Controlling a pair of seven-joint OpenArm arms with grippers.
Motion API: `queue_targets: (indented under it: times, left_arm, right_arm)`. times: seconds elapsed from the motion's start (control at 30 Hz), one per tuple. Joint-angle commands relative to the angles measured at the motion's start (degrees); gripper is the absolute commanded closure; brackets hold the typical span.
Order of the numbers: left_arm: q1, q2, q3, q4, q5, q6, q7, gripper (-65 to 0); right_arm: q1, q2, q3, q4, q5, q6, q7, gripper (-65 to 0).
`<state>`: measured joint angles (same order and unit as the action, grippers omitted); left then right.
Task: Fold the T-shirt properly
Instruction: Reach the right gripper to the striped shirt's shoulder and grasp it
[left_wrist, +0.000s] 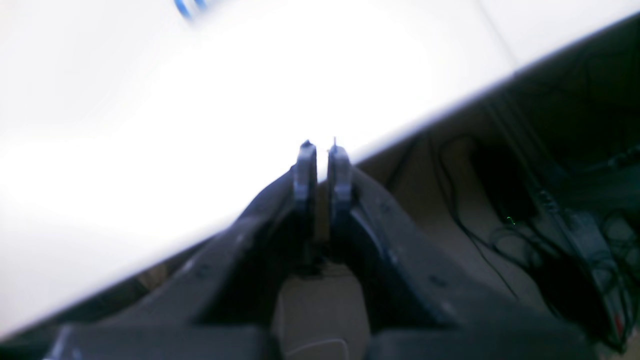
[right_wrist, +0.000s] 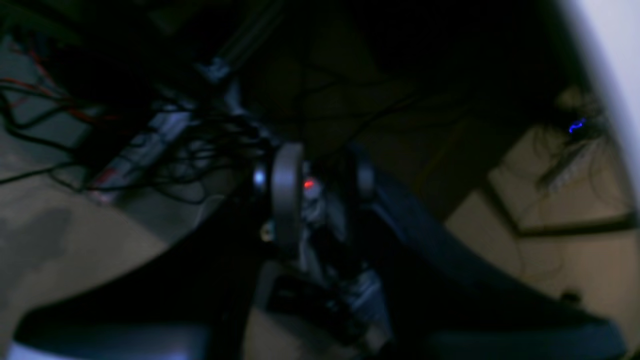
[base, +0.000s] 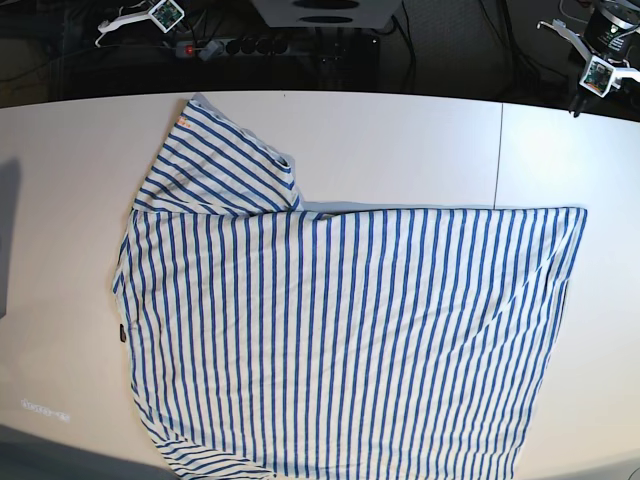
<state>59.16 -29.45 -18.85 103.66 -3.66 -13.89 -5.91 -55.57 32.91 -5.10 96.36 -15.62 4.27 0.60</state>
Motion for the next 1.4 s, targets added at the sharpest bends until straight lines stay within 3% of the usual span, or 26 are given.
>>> queue_targets:
  times: [0.0, 0.13, 0.23, 0.47, 0.6, 0.7, 0.93, 1.03, 1.37]
  left_arm:
    - [1.25, -1.29, -1.36, 2.51, -0.52, -1.18, -1.01, -4.4]
    - [1.97, -4.68, -2.73, 7.52, -0.74, -1.84, 1.14, -5.5]
    - [1.97, -7.10, -2.71, 9.05, 0.39, -1.84, 1.49, -10.5]
    - [1.97, -10.43, -2.71, 9.25, 2.25, -1.81, 2.58, -14.0]
    - [1.99, -11.67, -2.71, 9.25, 2.25, -1.81, 3.06, -14.0]
    - [1.97, -12.48, -2.71, 9.25, 2.29, -1.81, 3.80, -14.1]
    - [1.97, -14.75, -2.71, 9.25, 4.31, -1.81, 4.52, -22.0]
    - [1.99, -15.72, -2.71, 9.25, 5.05, -1.81, 5.53, -22.0]
    - [1.99, -16.28, -2.71, 9.25, 5.25, -1.79, 5.95, -22.0]
  right_arm:
    - [-0.50, 1.77, 0.28, 2.03, -0.83, -0.48, 0.24, -13.6]
    - [0.00, 5.64, 0.85, 6.56, -3.67, -2.19, -2.54, -13.6]
    - [0.15, 8.07, 2.14, 9.09, -4.04, -2.58, -3.50, -14.8]
    - [3.02, 13.86, 2.58, 11.80, -6.05, -2.40, -3.45, -32.0]
    - [7.69, 17.20, 2.56, 11.80, -6.03, 1.75, -3.48, -33.2]
    - [10.62, 19.69, 2.01, 11.78, -6.03, 7.54, -3.48, -33.2]
    - [15.19, 25.09, -4.24, 11.13, -8.09, 9.25, -3.50, -33.2]
    - [17.53, 26.47, -7.58, 10.27, -9.07, 9.27, -3.50, -33.2]
    - [24.44, 26.25, -18.75, 7.54, -11.87, 9.25, -3.50, -33.2]
